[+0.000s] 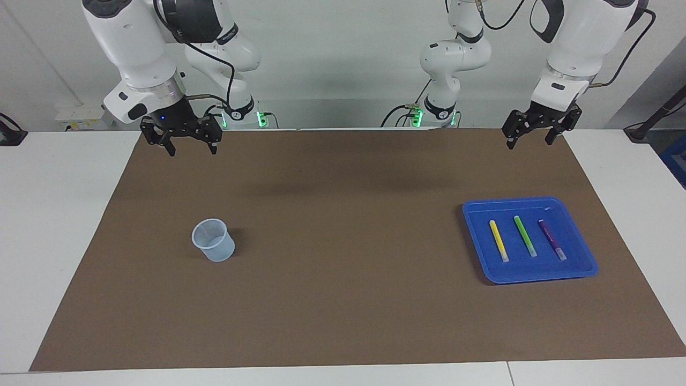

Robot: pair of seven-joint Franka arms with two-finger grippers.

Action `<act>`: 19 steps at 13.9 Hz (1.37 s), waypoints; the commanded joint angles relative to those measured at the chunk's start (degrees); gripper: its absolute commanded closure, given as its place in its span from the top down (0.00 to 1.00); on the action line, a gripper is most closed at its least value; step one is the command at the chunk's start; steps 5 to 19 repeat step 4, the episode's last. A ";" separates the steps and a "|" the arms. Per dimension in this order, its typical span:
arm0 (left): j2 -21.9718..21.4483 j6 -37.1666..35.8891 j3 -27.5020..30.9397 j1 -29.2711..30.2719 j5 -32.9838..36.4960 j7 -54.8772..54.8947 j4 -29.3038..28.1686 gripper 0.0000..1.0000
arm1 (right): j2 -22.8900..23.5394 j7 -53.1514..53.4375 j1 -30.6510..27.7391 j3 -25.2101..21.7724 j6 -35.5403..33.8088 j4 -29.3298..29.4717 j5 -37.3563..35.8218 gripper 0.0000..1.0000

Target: Right arm passes pens to left for tray arrangement

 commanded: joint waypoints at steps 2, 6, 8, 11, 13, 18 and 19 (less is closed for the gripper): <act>-0.61 -0.53 0.07 0.21 -0.57 -0.18 -0.40 1.00 | -1.53 -1.72 -0.25 0.04 -0.12 -1.57 0.69 1.00; -0.61 -0.53 0.07 0.21 -0.57 -0.18 -0.40 1.00 | -1.61 -1.72 -0.16 0.04 -0.30 -1.65 0.61 1.00; -0.61 -0.53 0.07 0.21 -0.57 -0.18 -0.40 1.00 | -1.61 -1.72 -0.16 0.04 -0.30 -1.65 0.61 1.00; -0.61 -0.53 0.07 0.21 -0.57 -0.18 -0.40 1.00 | -1.61 -1.72 -0.16 0.04 -0.30 -1.65 0.61 1.00; -0.61 -0.53 0.07 0.21 -0.57 -0.18 -0.40 1.00 | -1.61 -1.72 -0.16 0.04 -0.30 -1.65 0.61 1.00; -0.61 -0.53 0.07 0.21 -0.57 -0.18 -0.40 1.00 | -1.61 -1.72 -0.16 0.04 -0.30 -1.65 0.61 1.00; -0.61 -0.53 0.07 0.21 -0.57 -0.18 -0.40 1.00 | -1.61 -1.72 -0.16 0.04 -0.30 -1.65 0.61 1.00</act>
